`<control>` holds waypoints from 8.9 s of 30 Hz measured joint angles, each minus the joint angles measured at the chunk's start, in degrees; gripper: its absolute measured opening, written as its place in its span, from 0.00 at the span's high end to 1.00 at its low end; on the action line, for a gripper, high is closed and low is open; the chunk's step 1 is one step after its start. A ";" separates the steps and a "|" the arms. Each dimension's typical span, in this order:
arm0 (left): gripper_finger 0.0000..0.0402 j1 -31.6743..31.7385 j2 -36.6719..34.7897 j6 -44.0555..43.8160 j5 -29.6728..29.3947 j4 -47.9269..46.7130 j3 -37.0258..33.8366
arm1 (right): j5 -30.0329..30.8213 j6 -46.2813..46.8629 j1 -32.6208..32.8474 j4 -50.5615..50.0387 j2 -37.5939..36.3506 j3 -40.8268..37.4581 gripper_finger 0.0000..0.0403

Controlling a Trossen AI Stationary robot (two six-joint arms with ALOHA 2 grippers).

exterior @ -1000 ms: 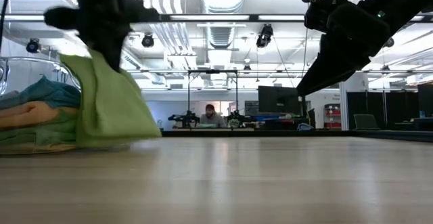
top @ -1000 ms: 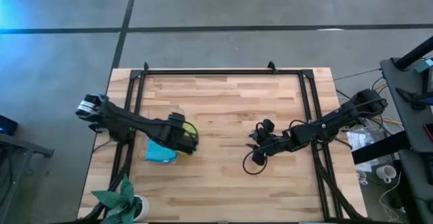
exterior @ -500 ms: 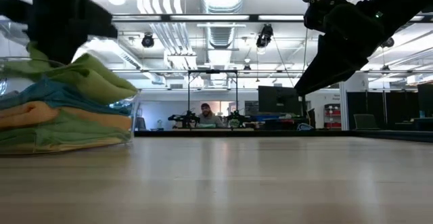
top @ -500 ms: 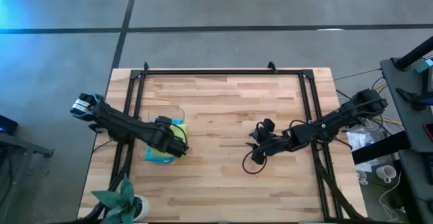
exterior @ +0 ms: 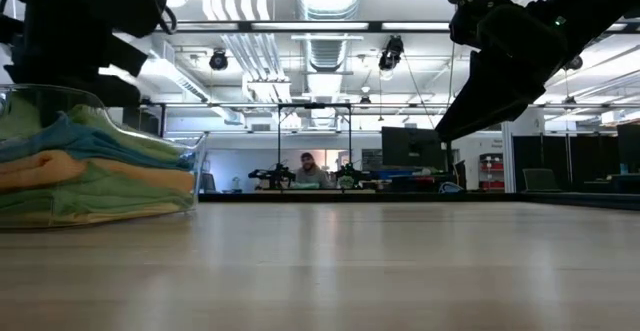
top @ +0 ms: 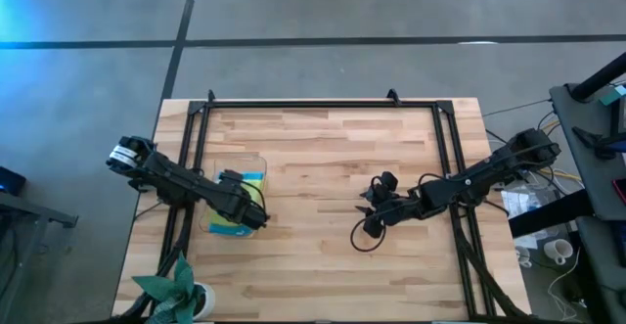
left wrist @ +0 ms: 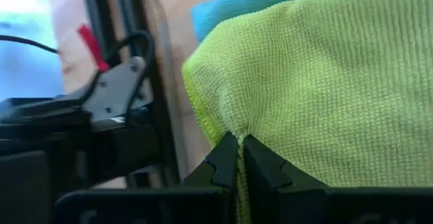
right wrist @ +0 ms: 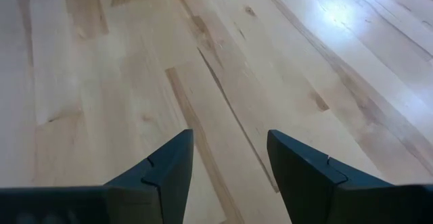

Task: Fold microfiber towels
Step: Put the folded green microfiber towel into the transparent bin, then return to Home Position

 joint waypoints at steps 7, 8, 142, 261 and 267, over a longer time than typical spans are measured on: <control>0.92 0.00 -0.07 1.81 -0.50 0.74 -0.01 | -0.07 0.04 0.00 0.02 -0.02 0.00 0.54; 0.89 0.02 -0.07 2.30 -0.50 1.82 -0.03 | -0.07 0.02 0.00 0.04 -0.02 0.00 0.54; 0.47 9.18 -9.53 25.35 11.06 29.50 -8.60 | -3.52 3.17 0.13 -1.53 -0.39 -0.02 0.54; 1.00 18.32 -85.55 96.92 3.72 87.49 -57.56 | -32.63 -26.29 -28.76 6.34 -68.05 -35.67 0.97; 1.00 18.36 -85.27 97.31 -5.22 87.76 -57.56 | -33.26 -24.05 -28.75 10.45 -65.16 -35.67 0.97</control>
